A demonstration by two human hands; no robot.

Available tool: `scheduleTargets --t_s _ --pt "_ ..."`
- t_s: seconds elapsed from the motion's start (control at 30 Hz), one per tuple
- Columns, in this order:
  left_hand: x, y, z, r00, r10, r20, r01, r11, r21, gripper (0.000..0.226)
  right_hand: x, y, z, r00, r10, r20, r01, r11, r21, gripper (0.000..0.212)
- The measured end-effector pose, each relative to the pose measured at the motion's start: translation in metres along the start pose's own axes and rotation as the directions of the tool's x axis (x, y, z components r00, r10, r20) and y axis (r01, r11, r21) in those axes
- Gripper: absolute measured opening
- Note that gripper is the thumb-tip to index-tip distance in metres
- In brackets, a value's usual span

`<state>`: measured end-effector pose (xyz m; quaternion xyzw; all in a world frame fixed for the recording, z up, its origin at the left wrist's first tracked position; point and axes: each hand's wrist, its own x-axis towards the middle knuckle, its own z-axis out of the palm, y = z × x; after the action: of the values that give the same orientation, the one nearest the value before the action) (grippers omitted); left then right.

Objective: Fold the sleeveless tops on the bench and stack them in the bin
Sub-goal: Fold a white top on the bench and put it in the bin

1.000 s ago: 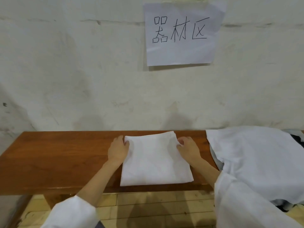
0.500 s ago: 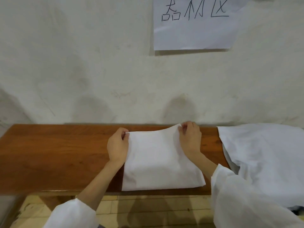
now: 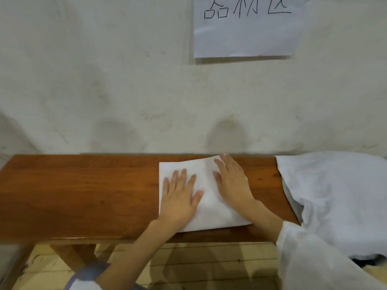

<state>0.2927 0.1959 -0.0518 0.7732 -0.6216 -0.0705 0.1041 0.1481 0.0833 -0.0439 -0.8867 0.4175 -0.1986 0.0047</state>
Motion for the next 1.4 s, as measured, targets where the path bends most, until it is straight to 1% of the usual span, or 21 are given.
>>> scheduleTargets --t_s 0.07,0.1,0.2,0.33,0.4,0.43,0.5,0.57,0.63,0.67,0.77,0.83,0.9,0.93,1.0,1.1,1.13,1.2,1.27,1.33,1.4 --pt "-0.005 -0.002 0.01 1.0 -0.011 -0.007 0.011 0.997 0.072 0.089 -0.019 -0.012 -0.005 0.966 -0.09 0.241 0.106 0.993 -0.055 0.075" --pt "-0.006 -0.002 0.012 1.0 -0.026 -0.01 0.027 0.995 0.092 0.094 -0.028 -0.014 -0.006 0.944 -0.08 0.319 0.098 0.994 -0.043 0.087" --pt "-0.008 -0.001 0.011 0.997 -0.075 0.02 0.072 0.988 0.138 0.101 -0.046 -0.011 0.001 0.915 0.02 0.403 0.008 0.998 -0.067 0.092" --pt "-0.008 0.001 0.007 0.994 -0.095 0.046 0.089 0.989 0.12 0.101 -0.039 -0.012 -0.001 0.873 0.058 0.484 -0.015 0.996 -0.092 0.104" --pt "-0.011 0.002 0.0 0.993 -0.11 0.042 0.108 0.993 0.048 0.096 -0.035 -0.011 -0.012 0.851 0.084 0.518 -0.067 0.996 -0.051 0.094" --pt "-0.015 0.001 -0.004 0.988 -0.152 0.006 0.152 0.988 -0.035 0.083 -0.035 -0.009 -0.016 0.865 0.125 0.486 -0.136 0.991 -0.014 0.084" --pt "-0.027 -0.005 -0.011 0.937 -0.31 -0.158 0.279 0.941 -0.192 0.051 -0.046 -0.003 -0.023 0.902 0.311 0.299 -0.355 0.929 0.106 0.067" --pt "-0.043 -0.013 -0.015 0.836 -0.49 -0.247 0.414 0.858 -0.303 0.035 -0.058 0.005 -0.034 0.809 0.548 0.214 -0.588 0.758 0.281 0.058" --pt "-0.056 -0.019 -0.013 0.782 -0.581 -0.224 0.487 0.795 -0.362 0.03 -0.065 0.012 -0.044 0.718 0.629 0.297 -0.693 0.61 0.384 0.055" --pt "-0.061 -0.02 -0.013 0.775 -0.593 -0.218 0.503 0.788 -0.354 0.031 -0.065 0.015 -0.049 0.695 0.627 0.351 -0.718 0.589 0.37 0.054" --pt "-0.059 -0.017 -0.016 0.803 -0.58 -0.138 0.532 0.802 -0.272 0.038 -0.058 0.013 -0.059 0.635 0.561 0.532 -0.746 0.625 0.23 0.058" --pt "-0.054 -0.015 -0.02 0.821 -0.568 -0.056 0.533 0.798 -0.28 0.036 -0.05 0.008 -0.062 0.557 0.568 0.606 -0.799 0.567 0.203 0.063" --pt "-0.05 -0.015 -0.025 0.847 -0.531 0.001 0.489 0.779 -0.392 0.028 -0.046 0.002 -0.066 0.502 0.6 0.623 -0.852 0.468 0.236 0.061" --pt "-0.048 -0.016 -0.028 0.861 -0.508 0.03 0.462 0.754 -0.468 0.023 -0.045 -0.002 -0.068 0.5 0.608 0.617 -0.858 0.447 0.254 0.06" --pt "-0.047 -0.017 -0.035 0.874 -0.471 0.118 0.439 0.664 -0.605 0.017 -0.047 -0.009 -0.069 0.55 0.62 0.559 -0.827 0.497 0.262 0.059" --pt "-0.049 -0.023 -0.041 0.858 -0.434 0.275 0.454 0.39 -0.801 0.023 -0.055 -0.014 -0.072 0.648 0.625 0.434 -0.757 0.592 0.277 0.07" --pt "-0.052 -0.024 -0.041 0.862 -0.413 0.295 0.447 0.345 -0.825 0.03 -0.058 -0.014 -0.073 0.674 0.61 0.416 -0.735 0.607 0.301 0.069" --pt "-0.056 -0.028 -0.042 0.886 -0.351 0.303 0.417 0.317 -0.852 0.047 -0.061 -0.013 -0.075 0.728 0.55 0.409 -0.683 0.634 0.363 0.068" --pt "-0.06 -0.031 -0.046 0.914 -0.261 0.312 0.386 0.309 -0.869 0.06 -0.062 -0.011 -0.076 0.752 0.483 0.448 -0.649 0.662 0.375 0.061" --pt "-0.06 -0.032 -0.052 0.924 -0.161 0.347 0.381 0.31 -0.871 0.055 -0.063 -0.009 -0.077 0.715 0.448 0.537 -0.678 0.631 0.378 0.043" --pt "-0.059 -0.028 -0.06 0.914 -0.077 0.399 0.401 0.319 -0.859 0.041 -0.065 -0.008 -0.084 0.636 0.458 0.621 -0.761 0.502 0.41 0.03"
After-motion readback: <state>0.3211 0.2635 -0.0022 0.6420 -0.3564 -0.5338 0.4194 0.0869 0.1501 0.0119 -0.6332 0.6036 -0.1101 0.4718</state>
